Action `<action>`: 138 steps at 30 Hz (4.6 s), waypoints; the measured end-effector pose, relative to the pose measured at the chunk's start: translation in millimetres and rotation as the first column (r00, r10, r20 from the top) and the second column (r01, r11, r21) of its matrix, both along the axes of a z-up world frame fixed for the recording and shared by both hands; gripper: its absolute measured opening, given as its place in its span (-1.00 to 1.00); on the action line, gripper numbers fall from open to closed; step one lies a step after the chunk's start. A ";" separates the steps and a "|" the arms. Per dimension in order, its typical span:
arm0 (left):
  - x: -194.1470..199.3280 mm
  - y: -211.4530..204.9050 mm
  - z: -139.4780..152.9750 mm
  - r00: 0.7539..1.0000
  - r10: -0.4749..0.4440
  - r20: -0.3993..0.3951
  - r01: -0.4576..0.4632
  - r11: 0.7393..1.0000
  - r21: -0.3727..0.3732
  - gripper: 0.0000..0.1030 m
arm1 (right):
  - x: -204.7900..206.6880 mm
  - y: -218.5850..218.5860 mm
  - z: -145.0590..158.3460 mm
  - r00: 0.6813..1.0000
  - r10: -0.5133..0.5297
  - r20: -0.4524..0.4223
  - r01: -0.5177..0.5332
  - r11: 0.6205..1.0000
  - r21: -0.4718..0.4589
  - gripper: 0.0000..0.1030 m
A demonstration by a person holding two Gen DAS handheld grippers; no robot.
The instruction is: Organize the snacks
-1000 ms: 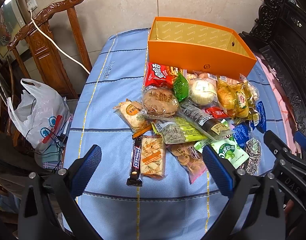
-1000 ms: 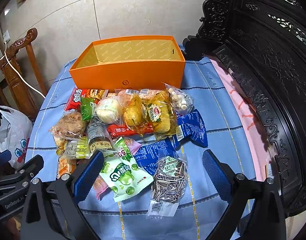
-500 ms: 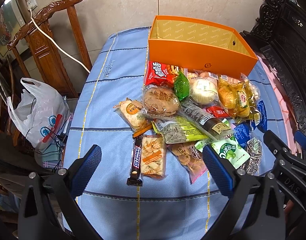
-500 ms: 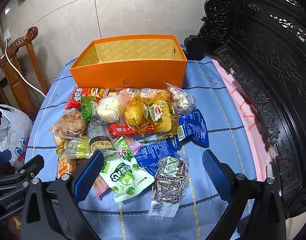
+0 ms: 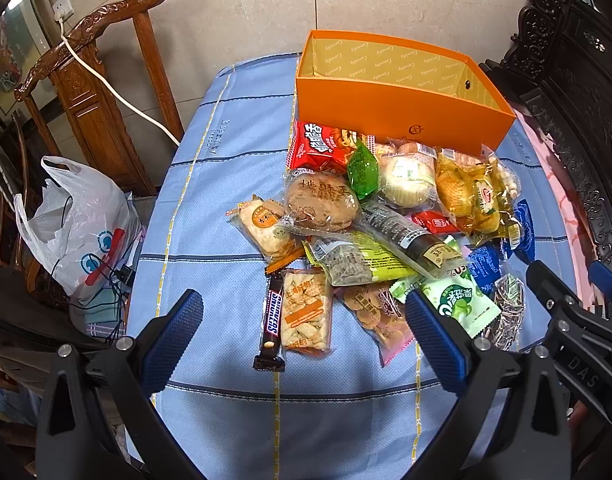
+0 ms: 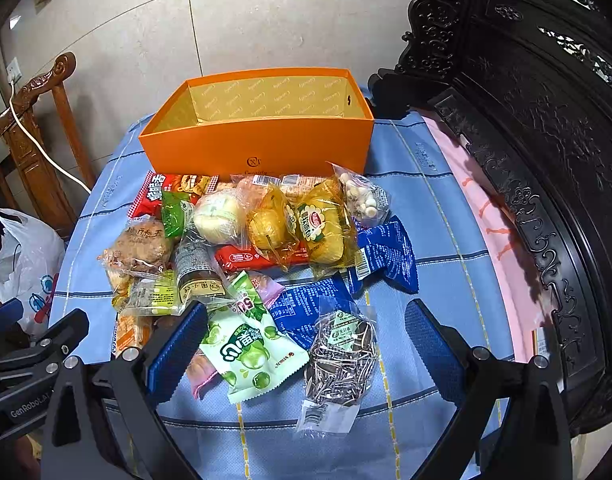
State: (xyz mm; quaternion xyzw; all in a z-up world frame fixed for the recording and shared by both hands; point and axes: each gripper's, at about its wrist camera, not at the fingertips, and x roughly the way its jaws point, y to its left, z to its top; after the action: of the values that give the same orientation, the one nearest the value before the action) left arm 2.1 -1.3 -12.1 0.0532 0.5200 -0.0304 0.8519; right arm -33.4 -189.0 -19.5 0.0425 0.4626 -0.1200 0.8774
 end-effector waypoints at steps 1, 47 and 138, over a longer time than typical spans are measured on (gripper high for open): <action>-0.1 0.0 0.0 1.000 0.000 0.000 0.000 1.000 0.000 0.92 | 0.0 0.0 0.1 1.000 0.000 0.001 0.000 1.000 0.000 0.93; 7.3 -3.5 -15.2 0.996 -0.085 0.002 0.085 0.996 -0.028 0.92 | -2.6 -16.1 -9.6 1.000 0.023 0.019 -0.023 1.000 -0.008 0.93; 23.2 2.1 -154.6 0.918 -0.101 -0.384 0.028 0.982 -0.189 -0.01 | 7.0 -66.6 -134.3 0.944 0.114 -0.311 -0.034 0.968 0.250 0.23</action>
State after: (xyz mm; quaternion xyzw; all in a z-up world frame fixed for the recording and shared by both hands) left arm 25.3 0.8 -166.7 -0.0139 0.6731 -0.1154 0.7303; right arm -26.4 -255.6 -153.8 0.1112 0.6124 -0.0350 0.7819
